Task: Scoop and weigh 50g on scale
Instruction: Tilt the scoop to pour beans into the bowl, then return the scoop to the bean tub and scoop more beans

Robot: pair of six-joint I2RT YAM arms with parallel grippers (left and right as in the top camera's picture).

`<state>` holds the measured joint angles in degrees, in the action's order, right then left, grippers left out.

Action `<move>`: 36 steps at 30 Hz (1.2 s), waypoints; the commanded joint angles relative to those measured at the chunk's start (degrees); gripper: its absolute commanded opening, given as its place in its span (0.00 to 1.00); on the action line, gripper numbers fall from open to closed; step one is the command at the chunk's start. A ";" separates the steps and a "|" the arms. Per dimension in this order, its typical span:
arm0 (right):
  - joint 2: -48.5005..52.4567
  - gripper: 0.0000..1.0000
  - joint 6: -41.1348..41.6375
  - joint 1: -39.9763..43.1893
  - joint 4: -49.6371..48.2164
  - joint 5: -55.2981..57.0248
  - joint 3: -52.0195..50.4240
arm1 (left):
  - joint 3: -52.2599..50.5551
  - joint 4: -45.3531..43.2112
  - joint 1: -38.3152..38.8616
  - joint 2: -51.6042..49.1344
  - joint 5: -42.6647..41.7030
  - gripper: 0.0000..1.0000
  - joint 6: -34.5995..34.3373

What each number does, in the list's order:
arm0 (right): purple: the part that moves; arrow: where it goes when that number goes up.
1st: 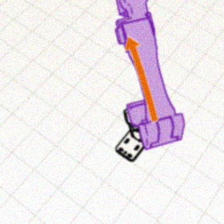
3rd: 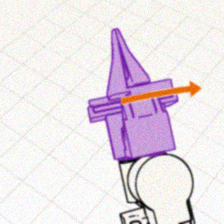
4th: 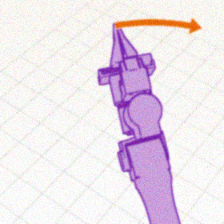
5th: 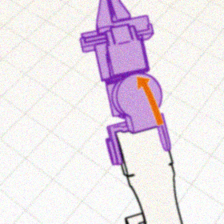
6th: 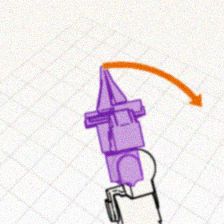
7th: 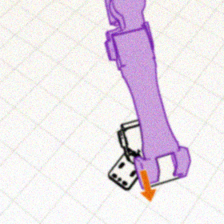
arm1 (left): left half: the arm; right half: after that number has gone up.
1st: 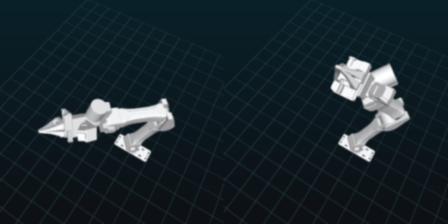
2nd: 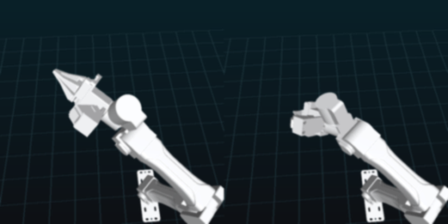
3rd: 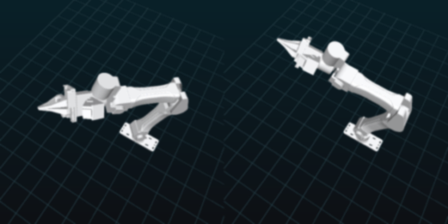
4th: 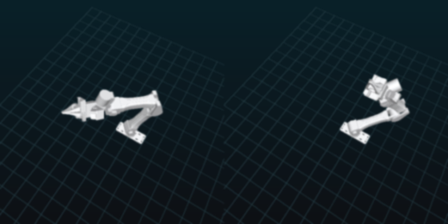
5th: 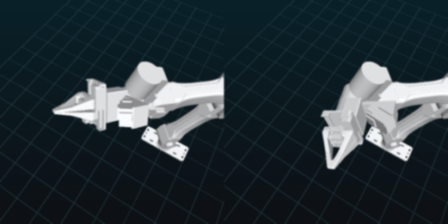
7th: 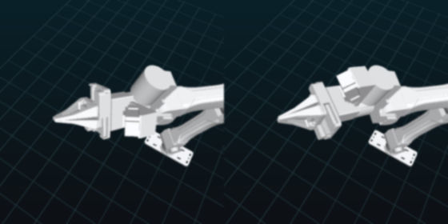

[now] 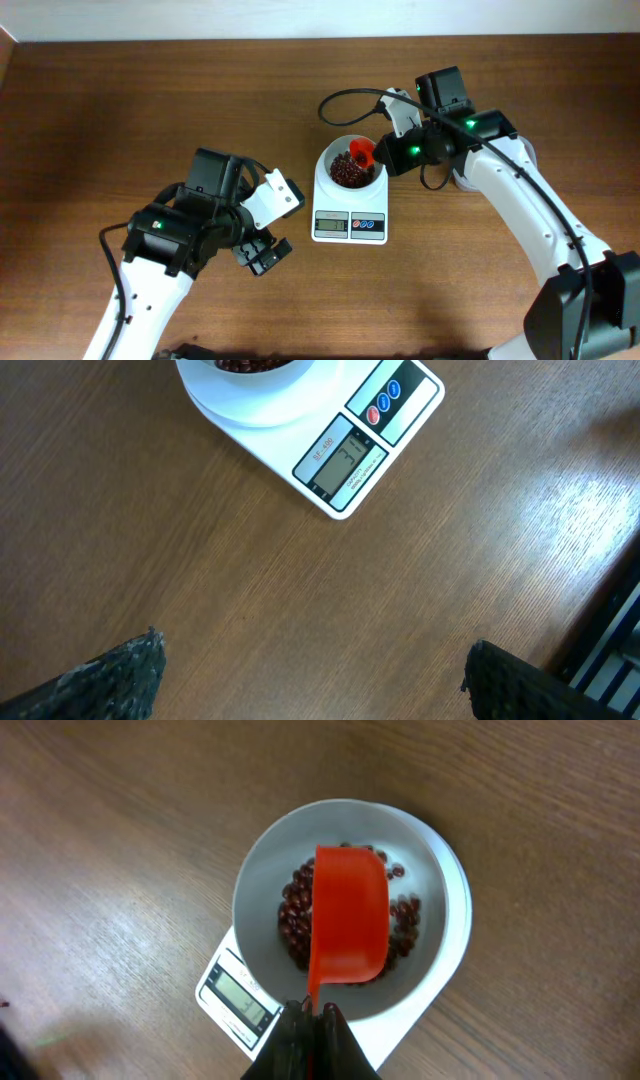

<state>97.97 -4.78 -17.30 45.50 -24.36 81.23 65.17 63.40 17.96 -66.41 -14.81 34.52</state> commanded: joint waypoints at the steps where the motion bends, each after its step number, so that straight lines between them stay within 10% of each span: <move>1: -1.53 0.04 2.62 -0.28 0.17 4.81 1.55 | 0.76 -0.09 -0.24 0.55 -0.85 0.99 0.70; 36: -2.54 0.04 1.29 -8.26 2.38 20.06 5.29 | 0.76 -0.09 -0.24 0.55 -0.85 0.99 0.68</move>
<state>97.34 -1.98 -24.51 47.81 -4.89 84.88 65.17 63.40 17.96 -66.41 -14.81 34.52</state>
